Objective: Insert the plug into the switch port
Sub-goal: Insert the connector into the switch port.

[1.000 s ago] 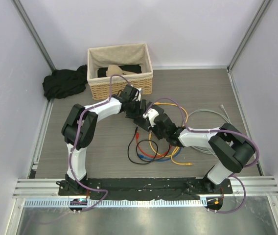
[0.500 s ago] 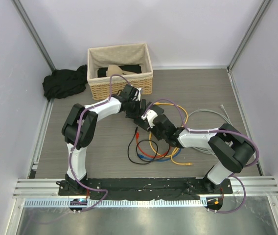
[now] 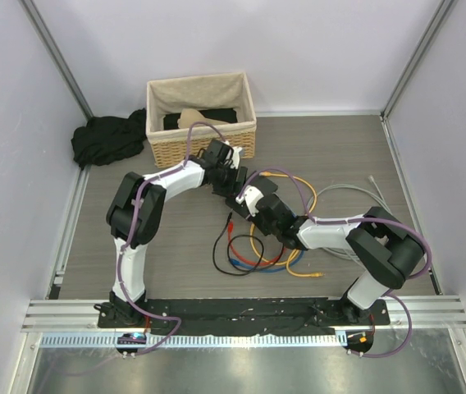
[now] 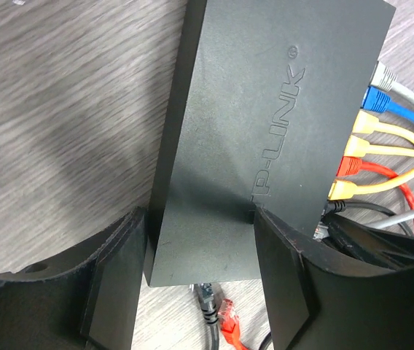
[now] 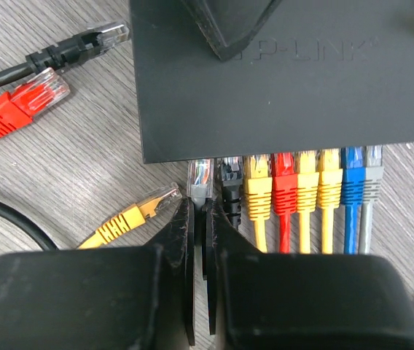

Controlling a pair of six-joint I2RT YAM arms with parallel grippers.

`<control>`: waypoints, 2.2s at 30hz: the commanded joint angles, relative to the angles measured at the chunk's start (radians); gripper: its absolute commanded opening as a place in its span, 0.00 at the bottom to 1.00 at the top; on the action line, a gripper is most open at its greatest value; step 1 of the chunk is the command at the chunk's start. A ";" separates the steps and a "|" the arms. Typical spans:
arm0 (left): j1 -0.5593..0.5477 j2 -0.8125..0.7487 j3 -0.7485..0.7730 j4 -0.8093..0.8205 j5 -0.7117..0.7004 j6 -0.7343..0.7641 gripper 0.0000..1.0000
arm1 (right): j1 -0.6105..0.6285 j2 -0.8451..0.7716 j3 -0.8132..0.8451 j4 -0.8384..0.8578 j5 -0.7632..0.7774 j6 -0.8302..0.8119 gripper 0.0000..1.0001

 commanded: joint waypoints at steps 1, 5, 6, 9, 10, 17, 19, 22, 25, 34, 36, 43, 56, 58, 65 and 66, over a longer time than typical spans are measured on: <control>-0.056 0.067 0.000 -0.120 0.103 0.085 0.61 | 0.009 -0.004 0.031 0.177 -0.013 -0.020 0.01; -0.065 0.069 -0.006 -0.125 0.097 0.059 0.61 | 0.009 -0.019 0.066 0.147 -0.003 -0.010 0.01; -0.067 0.067 -0.011 -0.123 0.096 0.050 0.61 | 0.009 -0.028 0.073 0.153 0.003 -0.007 0.01; -0.070 0.061 -0.022 -0.121 0.077 -0.005 0.61 | 0.011 -0.033 0.093 0.157 0.051 0.018 0.01; -0.071 0.059 -0.025 -0.115 0.079 -0.019 0.60 | 0.009 -0.031 0.100 0.157 0.063 0.026 0.01; -0.107 0.016 -0.060 -0.086 0.074 -0.059 0.59 | 0.009 -0.027 0.147 0.165 0.016 0.056 0.01; -0.116 0.012 -0.066 -0.074 0.094 -0.073 0.59 | 0.009 -0.033 0.153 0.177 0.013 0.059 0.01; -0.123 0.009 -0.081 -0.043 0.140 -0.096 0.58 | 0.009 -0.017 0.170 0.186 0.008 0.050 0.01; -0.142 0.001 -0.085 -0.017 0.179 -0.131 0.58 | 0.009 -0.014 0.192 0.197 -0.024 0.058 0.01; -0.153 -0.049 -0.132 0.096 0.196 -0.248 0.58 | 0.011 -0.036 0.189 0.237 -0.003 0.107 0.01; -0.153 -0.045 -0.135 0.084 0.205 -0.228 0.57 | 0.011 -0.068 0.202 0.223 -0.013 0.112 0.01; -0.199 -0.046 -0.129 0.087 0.232 -0.216 0.58 | 0.011 -0.008 0.241 0.271 -0.019 0.096 0.01; -0.229 -0.083 -0.190 0.143 0.260 -0.262 0.57 | 0.009 -0.048 0.345 0.369 0.014 0.075 0.01; -0.232 -0.076 -0.178 0.116 0.271 -0.236 0.57 | 0.007 -0.051 0.351 0.364 0.011 0.044 0.01; -0.289 -0.083 -0.134 0.162 0.365 -0.265 0.57 | 0.004 0.045 0.308 0.449 -0.039 0.130 0.01; -0.291 -0.089 -0.143 0.194 0.395 -0.291 0.57 | 0.004 0.059 0.304 0.462 -0.042 0.139 0.01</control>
